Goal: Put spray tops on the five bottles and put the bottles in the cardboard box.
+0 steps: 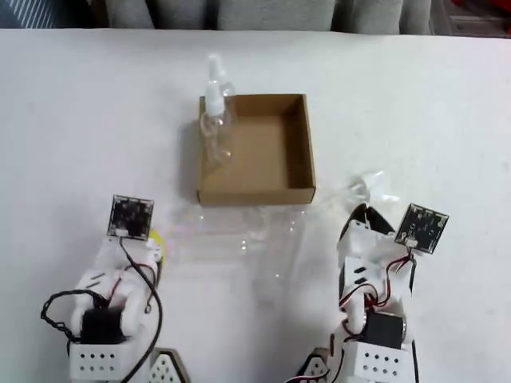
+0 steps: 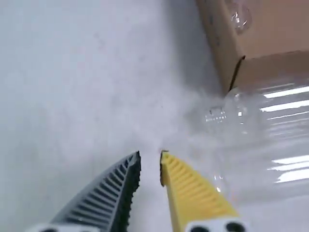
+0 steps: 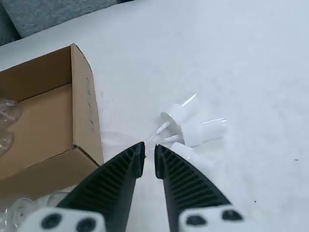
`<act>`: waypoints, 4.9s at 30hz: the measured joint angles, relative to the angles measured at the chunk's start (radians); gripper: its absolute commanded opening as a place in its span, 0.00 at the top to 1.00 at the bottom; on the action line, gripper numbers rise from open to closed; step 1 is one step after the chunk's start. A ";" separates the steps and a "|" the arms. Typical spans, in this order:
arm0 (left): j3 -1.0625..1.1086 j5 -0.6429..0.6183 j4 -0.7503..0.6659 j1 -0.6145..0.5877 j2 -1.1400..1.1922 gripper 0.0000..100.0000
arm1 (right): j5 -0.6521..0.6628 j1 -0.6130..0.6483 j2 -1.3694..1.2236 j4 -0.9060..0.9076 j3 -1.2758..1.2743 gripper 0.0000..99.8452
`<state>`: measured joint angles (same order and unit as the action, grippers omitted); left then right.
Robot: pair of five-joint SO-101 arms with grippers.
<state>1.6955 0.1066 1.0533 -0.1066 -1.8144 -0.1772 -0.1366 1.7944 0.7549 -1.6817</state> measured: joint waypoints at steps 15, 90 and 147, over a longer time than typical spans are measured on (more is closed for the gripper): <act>0.000 0.000 0.020 0.000 0.000 0.92 | 0.000 -0.078 0.000 0.037 0.000 0.98; 0.000 0.000 0.026 -0.046 0.000 0.91 | 0.104 0.063 -0.555 0.212 0.566 0.98; 0.000 0.003 0.026 -0.046 0.000 0.91 | -0.224 0.509 -1.410 0.100 0.735 0.73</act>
<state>1.6955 0.1097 1.0794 -0.1527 -1.8144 -0.4012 0.3728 0.3844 0.8546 -0.9467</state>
